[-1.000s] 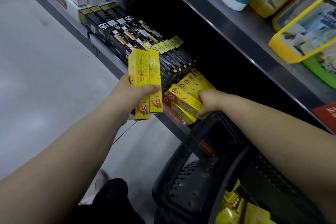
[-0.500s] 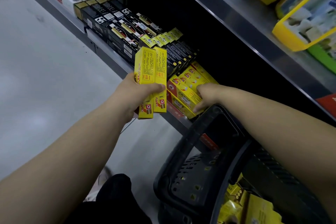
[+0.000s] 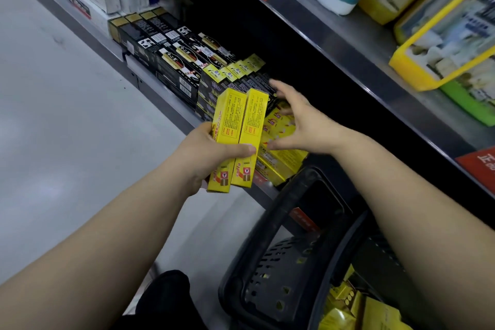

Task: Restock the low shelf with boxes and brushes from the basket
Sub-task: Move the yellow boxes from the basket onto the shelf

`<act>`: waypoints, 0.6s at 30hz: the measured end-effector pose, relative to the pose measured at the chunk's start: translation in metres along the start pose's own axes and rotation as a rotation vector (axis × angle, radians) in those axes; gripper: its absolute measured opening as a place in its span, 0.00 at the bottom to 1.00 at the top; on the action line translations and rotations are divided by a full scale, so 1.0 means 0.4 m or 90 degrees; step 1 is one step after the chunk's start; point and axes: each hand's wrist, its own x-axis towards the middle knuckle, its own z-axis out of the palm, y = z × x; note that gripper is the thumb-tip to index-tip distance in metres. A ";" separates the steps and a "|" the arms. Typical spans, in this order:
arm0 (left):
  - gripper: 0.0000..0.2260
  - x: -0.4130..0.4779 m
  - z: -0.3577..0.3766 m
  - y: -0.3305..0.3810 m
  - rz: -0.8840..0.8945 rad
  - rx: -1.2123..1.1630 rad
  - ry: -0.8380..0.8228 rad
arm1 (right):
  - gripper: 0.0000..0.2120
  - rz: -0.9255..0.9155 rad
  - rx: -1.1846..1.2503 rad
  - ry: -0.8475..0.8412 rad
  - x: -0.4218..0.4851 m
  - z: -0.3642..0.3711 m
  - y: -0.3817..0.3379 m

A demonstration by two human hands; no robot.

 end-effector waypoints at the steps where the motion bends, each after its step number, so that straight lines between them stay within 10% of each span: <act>1: 0.21 -0.001 0.002 0.002 0.010 0.003 -0.016 | 0.53 -0.063 0.025 0.008 -0.010 0.000 -0.018; 9: 0.23 -0.004 -0.007 -0.001 -0.036 -0.068 0.031 | 0.26 -0.107 -0.166 0.060 -0.043 -0.026 -0.045; 18: 0.23 0.006 0.000 0.001 -0.058 -0.060 0.099 | 0.19 0.293 -0.157 0.055 -0.091 -0.096 0.125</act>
